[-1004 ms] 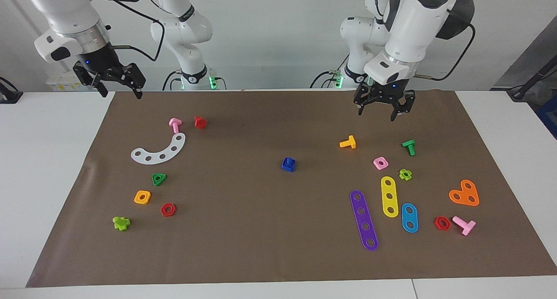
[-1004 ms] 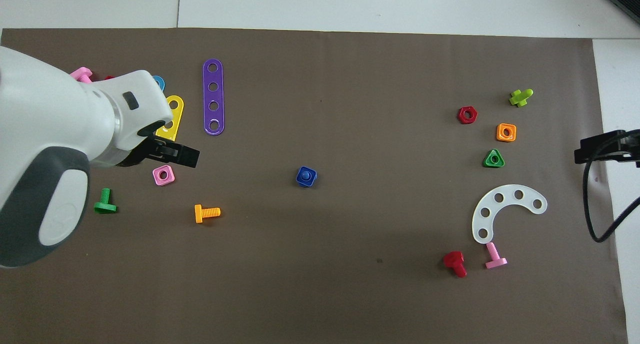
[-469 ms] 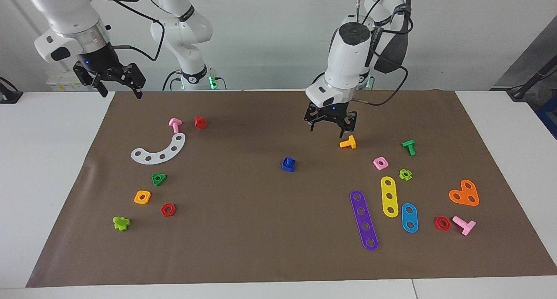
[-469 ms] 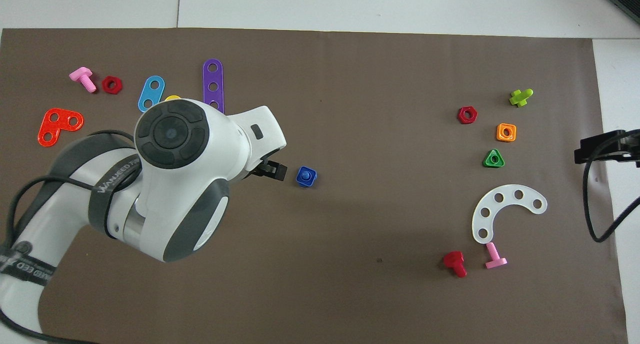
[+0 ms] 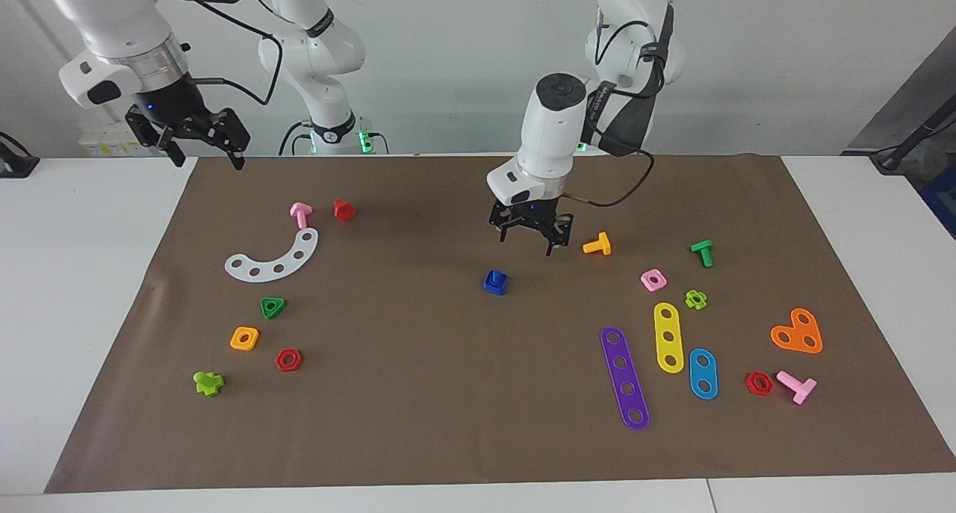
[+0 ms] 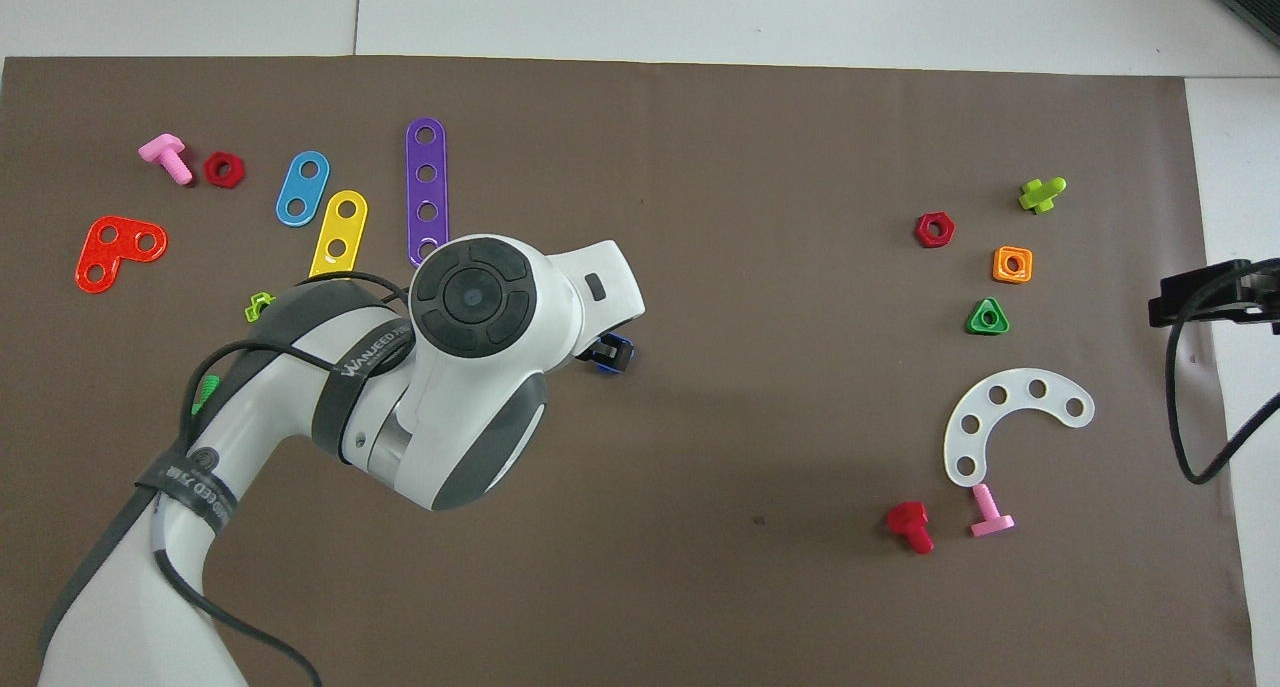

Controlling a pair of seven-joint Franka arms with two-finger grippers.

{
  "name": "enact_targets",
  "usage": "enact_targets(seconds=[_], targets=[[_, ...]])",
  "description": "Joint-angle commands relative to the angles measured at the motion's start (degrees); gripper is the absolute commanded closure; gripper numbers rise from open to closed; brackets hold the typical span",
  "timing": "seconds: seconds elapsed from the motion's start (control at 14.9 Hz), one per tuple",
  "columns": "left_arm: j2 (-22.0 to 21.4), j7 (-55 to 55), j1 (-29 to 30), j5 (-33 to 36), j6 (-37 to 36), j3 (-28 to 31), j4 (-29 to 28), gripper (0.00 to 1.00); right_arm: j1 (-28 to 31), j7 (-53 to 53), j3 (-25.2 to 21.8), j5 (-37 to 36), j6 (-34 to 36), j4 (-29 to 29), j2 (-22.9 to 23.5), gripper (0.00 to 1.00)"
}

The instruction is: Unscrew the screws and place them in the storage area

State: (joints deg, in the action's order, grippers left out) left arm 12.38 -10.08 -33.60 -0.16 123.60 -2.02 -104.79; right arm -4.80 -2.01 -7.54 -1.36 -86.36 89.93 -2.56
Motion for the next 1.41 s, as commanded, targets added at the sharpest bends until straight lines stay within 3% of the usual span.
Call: enact_targets(seconds=[0.0,0.2,0.6,1.07,1.34], targets=[[2.72,-0.81,-2.0,-0.11,4.44,0.88,-0.15,0.0,0.32,1.4,0.15,0.4,0.4,0.69,-0.87,0.0],[7.29,-3.35,-3.23,-0.11,8.65,0.96,0.46,0.0,0.32,1.4,0.15,0.31,0.4,0.69,-0.87,0.0],[10.99,-3.63,-3.93,-0.11,11.48,0.96,0.02,0.02,0.32,1.4,0.15,0.4,0.4,0.69,-0.87,0.0],[11.09,-3.98,-4.72,-0.11,12.71,0.96,-2.17,0.09,0.32,1.4,0.15,0.31,0.4,0.69,-0.87,0.0],[11.09,-4.07,-4.72,-0.11,12.1,1.05,-1.65,0.28,0.32,1.4,0.15,0.31,0.4,0.69,-0.87,0.0]])
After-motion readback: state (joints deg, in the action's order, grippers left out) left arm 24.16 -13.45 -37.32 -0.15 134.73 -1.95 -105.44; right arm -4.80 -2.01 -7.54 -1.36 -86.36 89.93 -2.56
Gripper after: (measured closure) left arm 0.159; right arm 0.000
